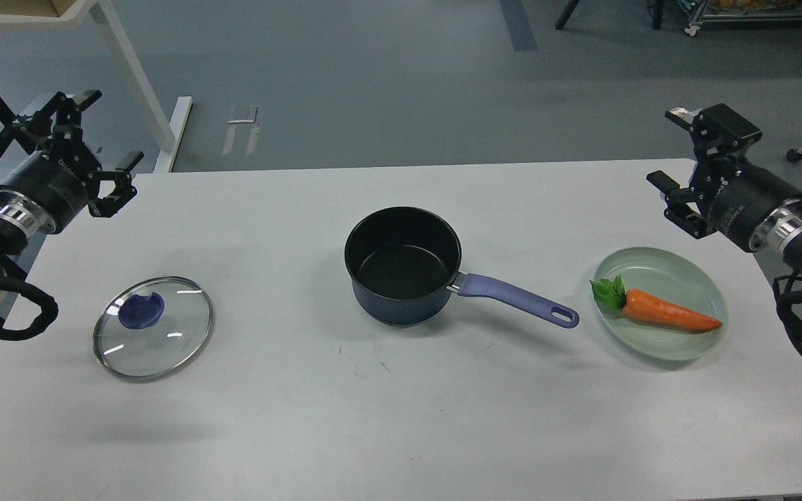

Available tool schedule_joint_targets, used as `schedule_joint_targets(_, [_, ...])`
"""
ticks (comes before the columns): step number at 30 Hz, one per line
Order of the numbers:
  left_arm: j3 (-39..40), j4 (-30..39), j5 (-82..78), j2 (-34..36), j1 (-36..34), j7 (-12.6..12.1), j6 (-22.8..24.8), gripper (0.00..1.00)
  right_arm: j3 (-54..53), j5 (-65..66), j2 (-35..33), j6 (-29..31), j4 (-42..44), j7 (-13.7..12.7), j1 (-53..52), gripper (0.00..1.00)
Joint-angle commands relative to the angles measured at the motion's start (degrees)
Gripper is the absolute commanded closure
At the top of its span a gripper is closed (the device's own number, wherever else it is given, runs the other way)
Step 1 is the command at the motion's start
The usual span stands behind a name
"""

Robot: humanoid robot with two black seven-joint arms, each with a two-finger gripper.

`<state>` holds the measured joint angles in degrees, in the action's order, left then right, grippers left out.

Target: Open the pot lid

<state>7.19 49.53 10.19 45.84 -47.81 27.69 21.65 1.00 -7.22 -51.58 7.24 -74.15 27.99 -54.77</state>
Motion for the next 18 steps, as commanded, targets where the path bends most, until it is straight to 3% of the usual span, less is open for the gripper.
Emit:
schedule_joint_targets(1, [0.4,0.0,0.0,-0.2,0.3,0.0,0.1,0.01,-4.5,-5.0,3.0,6.5,5.2,0.0,4.5,0.03])
schedule_joint_targets(7, [1.1,0.0,0.0,-1.9,1.7,0.0,0.1,0.01,-5.0,-8.4,6.4,16.3,13.5,0.0,5.7,0.01])
schedule_joint_targets(18, [5.4,-0.3,0.0,-3.4,4.7,0.0,0.4,0.01,-6.3,-8.1,9.4,18.1,15.8,0.0,8.3,0.01])
